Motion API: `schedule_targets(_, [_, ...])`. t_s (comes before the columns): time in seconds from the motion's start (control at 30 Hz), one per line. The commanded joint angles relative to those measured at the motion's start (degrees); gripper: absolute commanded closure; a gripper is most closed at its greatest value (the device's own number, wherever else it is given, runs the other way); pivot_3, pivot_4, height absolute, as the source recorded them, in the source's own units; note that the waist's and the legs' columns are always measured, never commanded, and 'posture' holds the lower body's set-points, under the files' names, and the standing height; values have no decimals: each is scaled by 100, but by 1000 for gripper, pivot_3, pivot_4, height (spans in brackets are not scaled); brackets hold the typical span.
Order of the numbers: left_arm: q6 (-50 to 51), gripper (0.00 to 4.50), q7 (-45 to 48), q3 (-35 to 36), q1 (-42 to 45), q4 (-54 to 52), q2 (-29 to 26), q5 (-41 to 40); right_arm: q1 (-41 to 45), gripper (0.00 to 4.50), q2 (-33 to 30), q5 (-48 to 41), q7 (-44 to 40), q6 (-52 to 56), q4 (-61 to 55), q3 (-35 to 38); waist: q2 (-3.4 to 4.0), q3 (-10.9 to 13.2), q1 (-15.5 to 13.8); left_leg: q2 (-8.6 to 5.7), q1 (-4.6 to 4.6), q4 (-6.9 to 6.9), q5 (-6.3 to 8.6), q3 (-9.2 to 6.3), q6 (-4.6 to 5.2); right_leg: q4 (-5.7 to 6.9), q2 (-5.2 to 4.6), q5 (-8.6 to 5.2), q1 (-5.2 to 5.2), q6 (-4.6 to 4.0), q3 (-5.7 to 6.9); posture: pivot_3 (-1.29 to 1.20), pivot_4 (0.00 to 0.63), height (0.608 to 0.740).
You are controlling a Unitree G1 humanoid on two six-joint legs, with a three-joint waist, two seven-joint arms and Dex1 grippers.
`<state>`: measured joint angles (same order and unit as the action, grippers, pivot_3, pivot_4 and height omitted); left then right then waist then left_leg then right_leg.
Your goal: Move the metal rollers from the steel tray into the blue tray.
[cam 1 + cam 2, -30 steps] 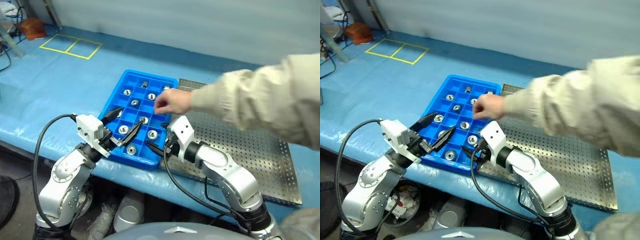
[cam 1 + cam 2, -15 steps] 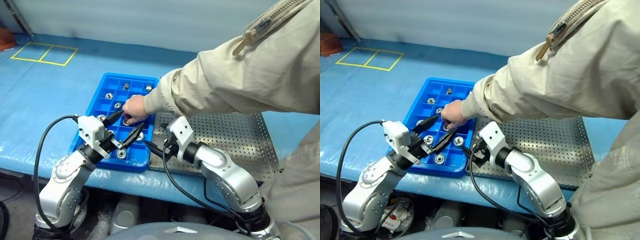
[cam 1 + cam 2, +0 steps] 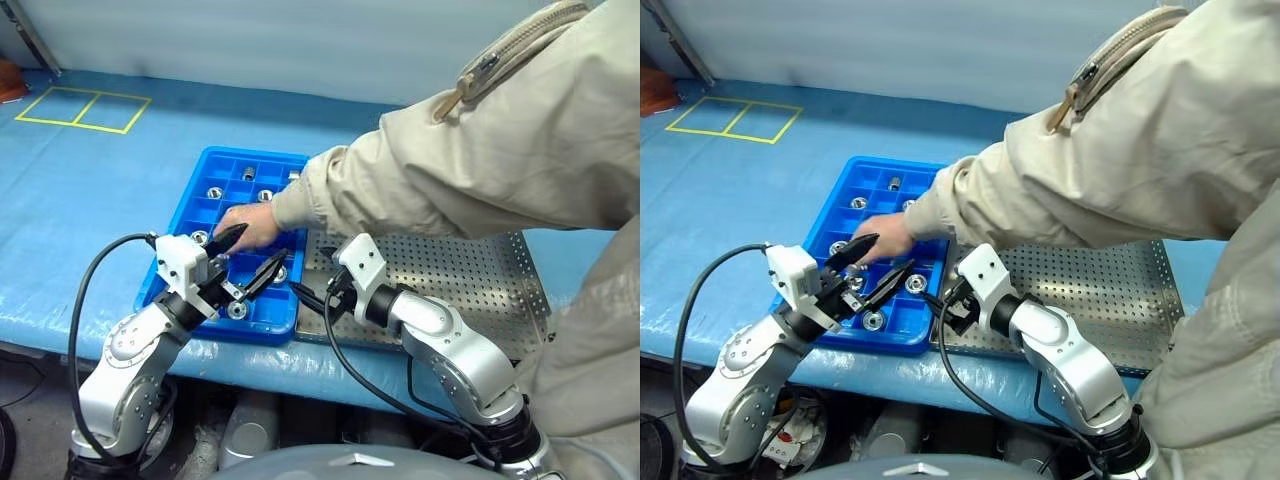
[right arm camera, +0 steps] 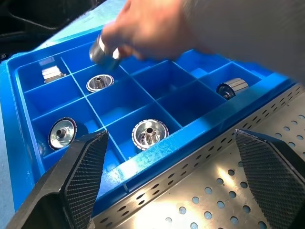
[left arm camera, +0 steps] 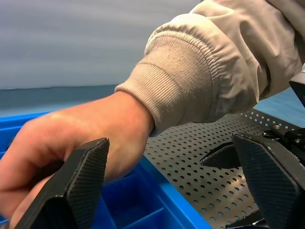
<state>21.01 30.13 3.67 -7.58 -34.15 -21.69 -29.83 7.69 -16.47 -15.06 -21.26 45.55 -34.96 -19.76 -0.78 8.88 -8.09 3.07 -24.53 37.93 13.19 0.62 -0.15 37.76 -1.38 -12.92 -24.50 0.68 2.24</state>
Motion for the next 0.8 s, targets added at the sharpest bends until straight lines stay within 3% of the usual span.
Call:
schedule_targets(0.03, [-107, 0, 41, 11, 58, -74, -23, -17, 40, 32, 20, -15, -1, -65, -165, 3, 0, 0, 1, 0, 0, 0, 0, 0, 0, 0, 0, 0, 0, 0, 0, 305, 150, 740])
schedule_targets(0.8, [-16, 0, -36, -30, 132, -198, -33, -41, 86, 32, 130, 9, 4, -74, -158, -67, 0, 0, 3, -1, 1, 1, -1, 0, 0, 2, 0, 1, 1, 1, -2, 311, 150, 740])
